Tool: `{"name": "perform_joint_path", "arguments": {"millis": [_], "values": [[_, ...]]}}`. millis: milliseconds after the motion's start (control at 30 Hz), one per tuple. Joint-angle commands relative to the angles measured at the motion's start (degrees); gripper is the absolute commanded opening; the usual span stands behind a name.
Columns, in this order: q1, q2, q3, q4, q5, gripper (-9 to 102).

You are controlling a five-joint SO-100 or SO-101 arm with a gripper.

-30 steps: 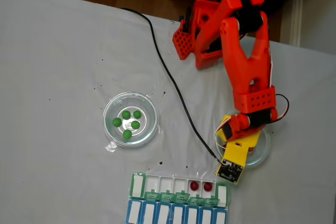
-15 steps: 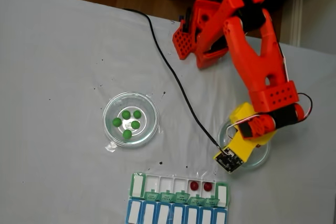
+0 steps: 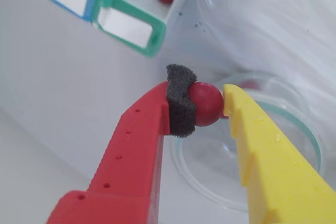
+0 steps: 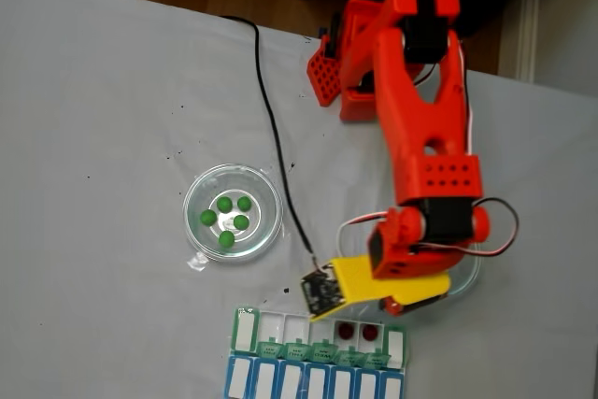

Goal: Sort medicines into box.

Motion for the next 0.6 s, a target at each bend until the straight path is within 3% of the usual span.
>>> {"name": "perform_joint_path", "arguments": {"millis": [0, 267, 567], "values": [[4.92, -1.58, -6.15, -3.34, 0.26, 1], [9.93, -11.43, -10.9, -7.56, -2.37, 1], [8.79, -14.59, -14.85, -5.54, -2.37, 1]]}}
